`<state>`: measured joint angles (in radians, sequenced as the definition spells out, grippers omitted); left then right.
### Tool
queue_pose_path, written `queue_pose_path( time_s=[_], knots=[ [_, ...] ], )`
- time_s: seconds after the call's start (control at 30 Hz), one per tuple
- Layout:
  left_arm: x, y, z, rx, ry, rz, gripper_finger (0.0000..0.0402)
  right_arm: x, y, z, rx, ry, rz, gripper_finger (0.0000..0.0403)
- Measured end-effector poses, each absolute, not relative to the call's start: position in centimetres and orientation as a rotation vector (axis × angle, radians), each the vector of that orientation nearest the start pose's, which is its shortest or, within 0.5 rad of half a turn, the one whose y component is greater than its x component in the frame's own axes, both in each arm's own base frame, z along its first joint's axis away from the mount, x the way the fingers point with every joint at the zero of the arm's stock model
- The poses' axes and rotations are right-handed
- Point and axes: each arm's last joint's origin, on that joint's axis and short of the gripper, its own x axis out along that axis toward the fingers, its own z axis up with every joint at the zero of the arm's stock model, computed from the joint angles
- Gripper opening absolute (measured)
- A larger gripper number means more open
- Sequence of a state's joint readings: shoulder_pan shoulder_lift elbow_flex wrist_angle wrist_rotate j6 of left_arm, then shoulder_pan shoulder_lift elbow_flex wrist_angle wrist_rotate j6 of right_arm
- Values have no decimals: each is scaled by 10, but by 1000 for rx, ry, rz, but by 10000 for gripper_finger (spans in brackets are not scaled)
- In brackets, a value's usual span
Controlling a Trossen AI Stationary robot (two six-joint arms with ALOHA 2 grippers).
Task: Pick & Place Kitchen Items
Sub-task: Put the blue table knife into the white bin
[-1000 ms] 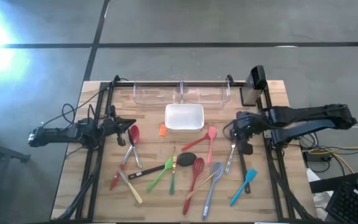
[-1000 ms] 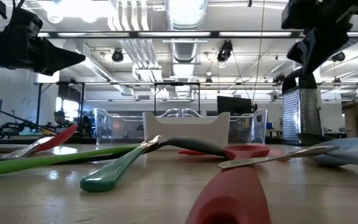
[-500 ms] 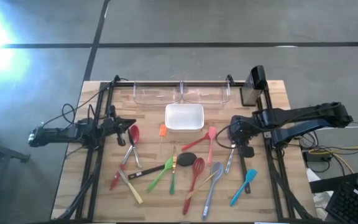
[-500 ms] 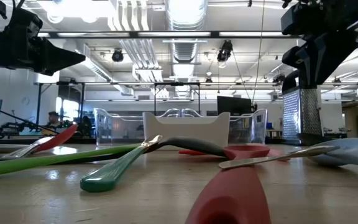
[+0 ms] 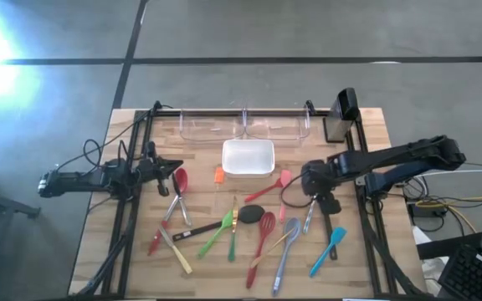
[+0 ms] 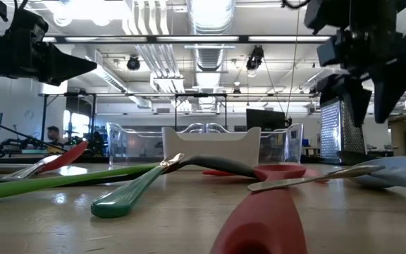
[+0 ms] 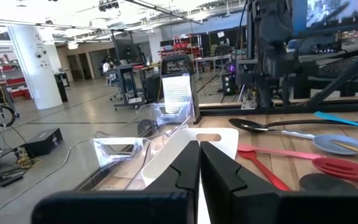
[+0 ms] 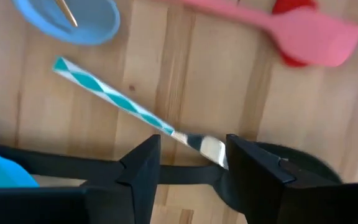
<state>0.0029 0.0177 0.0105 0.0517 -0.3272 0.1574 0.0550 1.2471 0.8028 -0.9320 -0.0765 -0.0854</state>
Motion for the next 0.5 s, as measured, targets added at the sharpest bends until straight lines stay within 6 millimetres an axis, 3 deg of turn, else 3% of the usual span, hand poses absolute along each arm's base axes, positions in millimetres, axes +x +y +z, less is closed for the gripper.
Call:
queue_pose_path(
  time_s=[0.23,0.5],
  knots=[
    [97,10,171,149,-18,333,18,212,16,182,-102,1496,231,166],
    [97,10,171,149,-18,333,18,221,33,163,-186,1550,328,147]
  ],
)
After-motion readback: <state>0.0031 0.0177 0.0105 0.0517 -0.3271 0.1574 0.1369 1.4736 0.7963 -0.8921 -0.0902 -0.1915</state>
